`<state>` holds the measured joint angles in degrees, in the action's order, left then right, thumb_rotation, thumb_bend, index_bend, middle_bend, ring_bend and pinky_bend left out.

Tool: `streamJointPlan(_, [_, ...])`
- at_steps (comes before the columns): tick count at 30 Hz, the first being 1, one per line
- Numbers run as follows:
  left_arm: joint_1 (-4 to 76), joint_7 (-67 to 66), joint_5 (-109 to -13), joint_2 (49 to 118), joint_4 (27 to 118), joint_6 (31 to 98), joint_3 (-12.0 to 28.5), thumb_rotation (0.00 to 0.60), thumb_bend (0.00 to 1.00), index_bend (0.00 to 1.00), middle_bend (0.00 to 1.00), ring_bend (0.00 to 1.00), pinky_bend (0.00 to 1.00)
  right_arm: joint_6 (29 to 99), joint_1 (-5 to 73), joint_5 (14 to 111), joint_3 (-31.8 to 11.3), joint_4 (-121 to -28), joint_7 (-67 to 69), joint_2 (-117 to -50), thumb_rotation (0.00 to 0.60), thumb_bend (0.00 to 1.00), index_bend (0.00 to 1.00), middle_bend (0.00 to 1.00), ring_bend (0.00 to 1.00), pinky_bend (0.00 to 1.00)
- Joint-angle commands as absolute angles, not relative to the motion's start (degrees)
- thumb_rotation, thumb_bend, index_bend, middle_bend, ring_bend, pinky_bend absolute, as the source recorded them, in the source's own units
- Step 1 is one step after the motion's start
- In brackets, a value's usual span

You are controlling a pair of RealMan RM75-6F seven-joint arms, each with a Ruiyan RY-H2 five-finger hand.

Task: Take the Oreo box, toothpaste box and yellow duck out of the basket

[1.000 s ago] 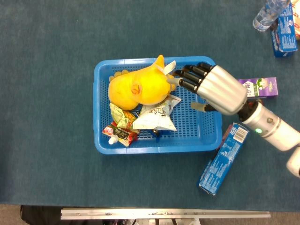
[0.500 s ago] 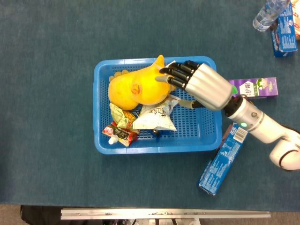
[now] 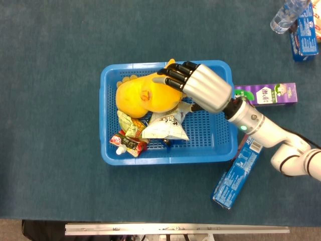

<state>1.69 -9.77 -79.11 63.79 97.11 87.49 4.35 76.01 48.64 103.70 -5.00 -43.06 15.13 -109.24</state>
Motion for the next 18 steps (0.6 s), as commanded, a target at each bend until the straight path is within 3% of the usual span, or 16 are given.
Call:
streamJointPlan(1, [1.67,-9.81,-79.20,63.78,97.18,87.55,4.32,0.600,0.36,0.31,0.31,0.29,0.51,75.48,49.27,103.17,-4.56,-41.69,15.77,-110.41,0.600,0.00,0.25,0.27,0.27,0.44])
streamJointPlan(18, [1.53,-9.90,-79.94,63.51,97.87,88.00,4.15,0.600,0.36,0.31,0.31,0.29,0.51,73.17,50.78,99.81,-3.68,-34.30,17.21,-115.44,0.600,0.00,0.25,0.28,0.30,0.44])
